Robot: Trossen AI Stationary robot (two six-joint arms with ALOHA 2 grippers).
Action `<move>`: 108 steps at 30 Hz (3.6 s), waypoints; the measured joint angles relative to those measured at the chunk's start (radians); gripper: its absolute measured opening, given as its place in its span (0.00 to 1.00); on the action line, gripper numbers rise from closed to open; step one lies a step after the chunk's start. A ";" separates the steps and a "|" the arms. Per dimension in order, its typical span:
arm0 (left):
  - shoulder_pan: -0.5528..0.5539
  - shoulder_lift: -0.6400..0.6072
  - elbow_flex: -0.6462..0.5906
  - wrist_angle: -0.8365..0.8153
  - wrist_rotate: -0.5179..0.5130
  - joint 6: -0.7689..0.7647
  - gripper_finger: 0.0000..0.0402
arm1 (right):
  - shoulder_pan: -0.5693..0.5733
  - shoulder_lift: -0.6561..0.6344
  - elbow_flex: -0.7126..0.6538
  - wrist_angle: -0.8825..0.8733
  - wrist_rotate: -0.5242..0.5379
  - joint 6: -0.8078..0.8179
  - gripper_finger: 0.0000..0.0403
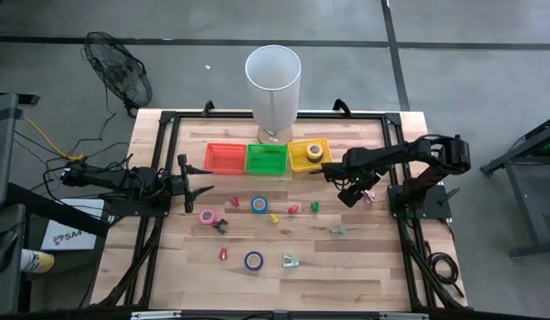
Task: Pick and place Stapler, Stapler remover, tape
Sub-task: Put the pink staple remover into the green bin
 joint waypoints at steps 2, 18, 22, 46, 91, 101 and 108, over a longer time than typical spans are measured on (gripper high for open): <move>0.000 0.000 0.000 0.000 0.000 0.000 0.52 | 0.000 0.000 -0.043 0.024 -0.032 0.007 0.48; 0.000 0.000 0.000 0.000 0.000 0.000 0.52 | 0.000 -0.001 -0.175 0.119 -0.126 0.019 0.41; 0.000 0.000 0.000 0.000 0.000 0.000 0.52 | 0.000 -0.001 -0.173 0.124 -0.136 0.009 0.30; 0.000 0.000 0.000 0.000 0.001 0.000 0.52 | 0.128 0.002 0.121 0.208 0.033 -0.137 0.18; 0.000 0.000 0.000 0.000 0.004 0.000 0.52 | 0.026 0.255 0.157 1.519 0.312 -0.531 0.18; 0.000 0.000 0.000 0.000 0.004 0.000 0.52 | 0.015 0.255 0.157 1.479 0.270 -0.528 0.24; 0.000 0.000 0.000 0.000 0.003 0.000 0.52 | 0.015 0.255 0.157 1.477 0.286 -0.524 0.35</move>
